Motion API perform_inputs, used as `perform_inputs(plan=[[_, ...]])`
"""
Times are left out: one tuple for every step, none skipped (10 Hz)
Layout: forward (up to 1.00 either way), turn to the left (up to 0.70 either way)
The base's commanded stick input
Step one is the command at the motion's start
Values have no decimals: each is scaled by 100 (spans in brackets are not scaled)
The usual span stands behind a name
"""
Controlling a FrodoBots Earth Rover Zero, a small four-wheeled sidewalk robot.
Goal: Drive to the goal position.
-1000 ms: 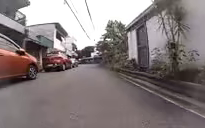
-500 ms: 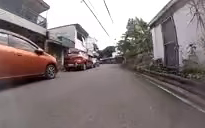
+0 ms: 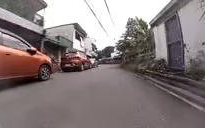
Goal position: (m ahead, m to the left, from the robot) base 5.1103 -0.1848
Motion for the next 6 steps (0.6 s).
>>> perform_inputs(plan=[[70, 0], [70, 0], [70, 0], [70, 0], [70, 0], [70, 0]])
